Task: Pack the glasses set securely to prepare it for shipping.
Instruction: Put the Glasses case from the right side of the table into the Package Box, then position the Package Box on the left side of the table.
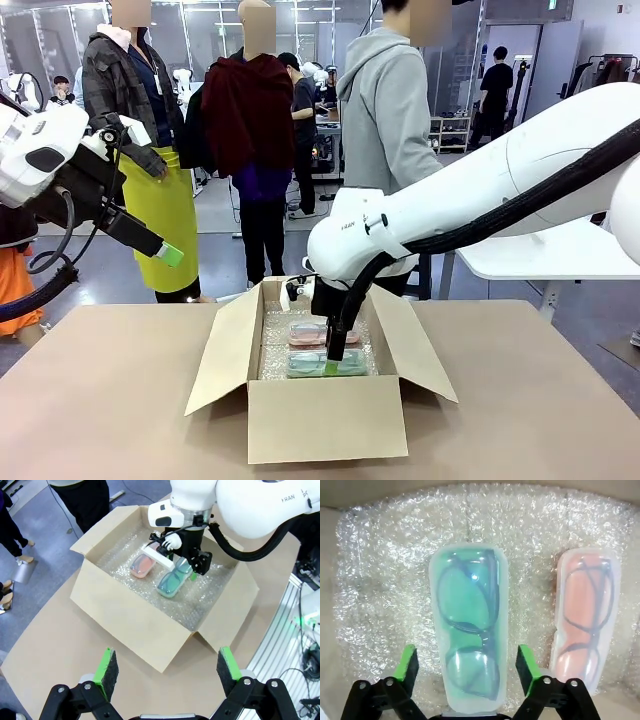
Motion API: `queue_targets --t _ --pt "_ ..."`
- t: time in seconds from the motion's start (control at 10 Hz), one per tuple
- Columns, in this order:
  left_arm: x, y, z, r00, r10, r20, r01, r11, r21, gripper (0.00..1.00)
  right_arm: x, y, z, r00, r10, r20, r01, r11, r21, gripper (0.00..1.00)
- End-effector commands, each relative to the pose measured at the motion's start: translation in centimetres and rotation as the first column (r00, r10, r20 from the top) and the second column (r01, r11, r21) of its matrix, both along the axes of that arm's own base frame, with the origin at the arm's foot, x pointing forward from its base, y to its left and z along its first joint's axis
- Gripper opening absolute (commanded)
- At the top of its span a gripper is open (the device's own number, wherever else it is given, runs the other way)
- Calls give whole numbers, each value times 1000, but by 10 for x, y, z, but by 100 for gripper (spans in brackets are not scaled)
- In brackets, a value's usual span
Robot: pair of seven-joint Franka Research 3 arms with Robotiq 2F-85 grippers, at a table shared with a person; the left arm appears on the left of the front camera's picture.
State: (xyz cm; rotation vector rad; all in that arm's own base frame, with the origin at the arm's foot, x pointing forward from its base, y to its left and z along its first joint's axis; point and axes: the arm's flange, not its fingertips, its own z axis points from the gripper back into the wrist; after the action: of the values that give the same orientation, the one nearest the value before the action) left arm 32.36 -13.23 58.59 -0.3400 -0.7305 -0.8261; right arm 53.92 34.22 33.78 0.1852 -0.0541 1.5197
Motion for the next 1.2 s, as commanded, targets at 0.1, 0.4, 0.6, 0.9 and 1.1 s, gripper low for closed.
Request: queue_targets --t 0.1,0.4,0.6,0.9,1.1 --pt "-1 1 1 1000 -6 -2 6 1000 -11 100 0 0 0 1000 0 0 0 1000 0 100" --pt "-1 1 1 1000 -6 -2 6 1000 -11 100 0 0 0 1000 0 0 0 1000 0 100" --pt "-1 1 1 1000 -6 -2 6 1000 -11 100 0 0 0 1000 0 0 0 1000 0 100" --pt "-1 1 1 1000 -6 -2 6 1000 -11 100 0 0 0 1000 0 0 0 1000 0 100" --pt "-1 1 1 1000 -6 -2 6 1000 -11 100 0 0 0 1000 0 0 0 1000 0 100"
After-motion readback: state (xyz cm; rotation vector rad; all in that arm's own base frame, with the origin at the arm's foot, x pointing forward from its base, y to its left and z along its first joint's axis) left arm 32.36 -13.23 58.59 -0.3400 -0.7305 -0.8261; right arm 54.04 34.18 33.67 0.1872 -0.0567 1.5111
